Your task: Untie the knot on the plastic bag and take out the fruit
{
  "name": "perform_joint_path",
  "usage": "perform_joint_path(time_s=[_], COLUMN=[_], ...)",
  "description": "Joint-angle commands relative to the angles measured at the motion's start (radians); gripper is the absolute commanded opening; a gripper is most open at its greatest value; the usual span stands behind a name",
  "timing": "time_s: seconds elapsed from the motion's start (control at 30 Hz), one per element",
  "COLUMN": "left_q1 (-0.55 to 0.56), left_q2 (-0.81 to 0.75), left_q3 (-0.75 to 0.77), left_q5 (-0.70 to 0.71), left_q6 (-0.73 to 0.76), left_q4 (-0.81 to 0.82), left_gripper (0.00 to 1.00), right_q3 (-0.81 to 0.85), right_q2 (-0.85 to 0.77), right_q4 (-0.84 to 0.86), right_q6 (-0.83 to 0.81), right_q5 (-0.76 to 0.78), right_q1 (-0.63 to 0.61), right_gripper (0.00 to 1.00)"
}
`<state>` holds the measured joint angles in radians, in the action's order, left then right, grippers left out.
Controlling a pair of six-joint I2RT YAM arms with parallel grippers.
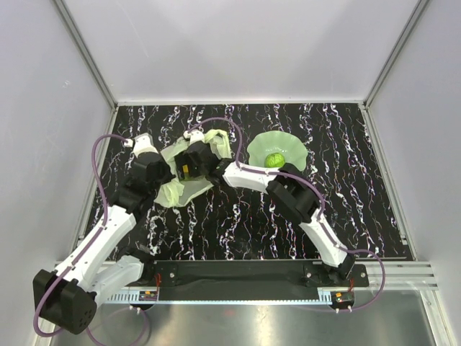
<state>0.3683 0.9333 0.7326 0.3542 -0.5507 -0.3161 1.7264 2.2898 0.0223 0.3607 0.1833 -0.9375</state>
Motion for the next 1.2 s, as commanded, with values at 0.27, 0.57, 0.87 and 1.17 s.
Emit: perform_joint_path(time_s=[0.27, 0.57, 0.87, 1.17], left_q1=[-0.017, -0.035, -0.055, -0.055], left_q2=[-0.034, -0.033, -0.04, -0.082], left_q3=[0.025, 0.018, 0.019, -0.001], left_q5=[0.014, 0.025, 0.022, 0.005], left_q6=[0.009, 0.015, 0.023, 0.057], left_q4=[0.029, 0.026, 0.026, -0.083], left_gripper=[0.0, 0.0, 0.0, 0.03], right_q3=[0.122, -0.149, -0.412, -0.35], right_q2=[0.116, -0.134, -0.398, -0.391], right_q4=[0.074, 0.221, 0.213, -0.085], right_q6=[0.007, 0.03, 0.015, -0.026], right_q5=[-0.091, -0.231, -0.363, -0.251], right_q1=[0.045, 0.052, 0.048, -0.021], right_gripper=[0.72, 0.11, 0.3, 0.36])
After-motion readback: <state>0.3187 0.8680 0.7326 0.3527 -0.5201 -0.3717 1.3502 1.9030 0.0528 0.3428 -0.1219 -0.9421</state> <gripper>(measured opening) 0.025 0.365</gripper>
